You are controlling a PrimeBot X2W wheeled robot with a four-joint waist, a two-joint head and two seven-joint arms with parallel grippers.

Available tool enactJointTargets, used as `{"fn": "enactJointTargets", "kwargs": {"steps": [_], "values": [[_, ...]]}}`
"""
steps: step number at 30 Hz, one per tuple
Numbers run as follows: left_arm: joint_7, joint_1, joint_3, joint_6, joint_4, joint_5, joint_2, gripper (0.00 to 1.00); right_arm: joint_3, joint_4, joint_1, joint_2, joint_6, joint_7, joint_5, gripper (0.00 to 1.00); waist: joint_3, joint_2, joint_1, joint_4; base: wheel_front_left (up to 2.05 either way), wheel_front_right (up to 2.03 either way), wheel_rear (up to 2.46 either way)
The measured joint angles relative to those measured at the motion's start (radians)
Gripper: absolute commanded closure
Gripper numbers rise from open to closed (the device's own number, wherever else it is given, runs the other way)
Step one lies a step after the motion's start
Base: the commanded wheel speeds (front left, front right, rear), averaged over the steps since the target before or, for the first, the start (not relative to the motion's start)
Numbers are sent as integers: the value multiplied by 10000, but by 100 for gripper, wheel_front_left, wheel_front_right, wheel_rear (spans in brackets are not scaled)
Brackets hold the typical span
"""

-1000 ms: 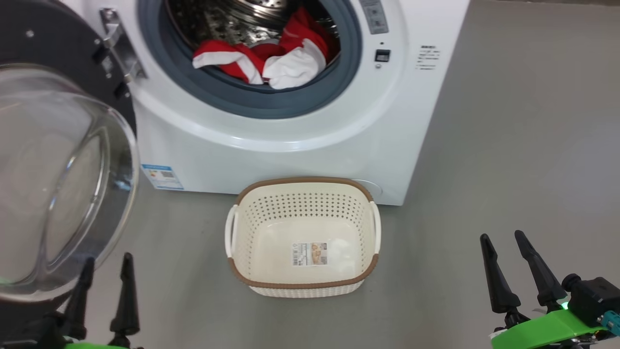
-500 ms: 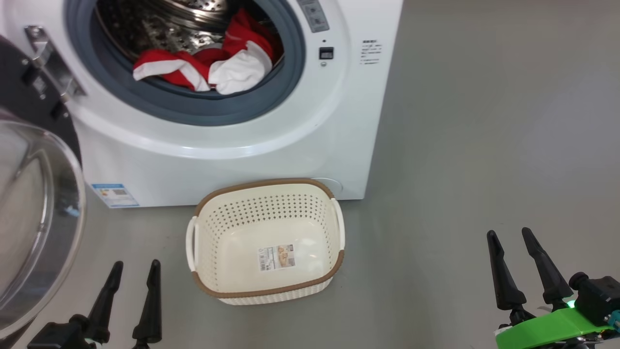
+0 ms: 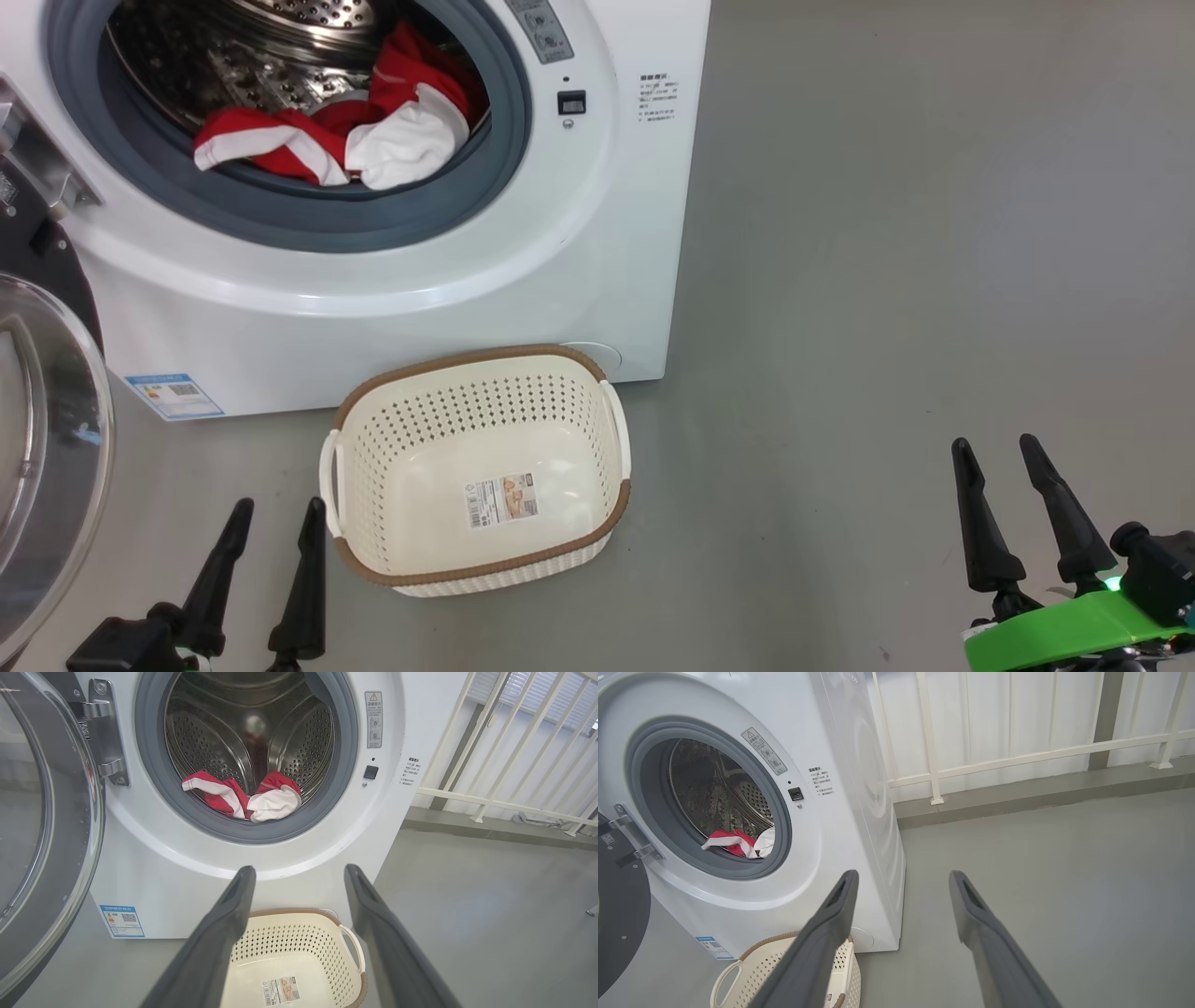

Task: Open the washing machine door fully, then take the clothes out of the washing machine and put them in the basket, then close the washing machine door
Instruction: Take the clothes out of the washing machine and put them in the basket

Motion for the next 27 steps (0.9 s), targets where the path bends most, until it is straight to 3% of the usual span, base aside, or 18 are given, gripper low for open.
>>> {"fn": "enactJointTargets", "kwargs": {"steps": [19,27], "values": [[2,-49,-10,0,-94,-113,19,0,-27,-44,-4,31,0,0,0,0,121,0,0,99,2,-2,1],[2,-70,-79,0,-140,-178,77,0,-25,-40,-6,44,0,0,0,0,195,0,0,107,80,-86,6]]}}
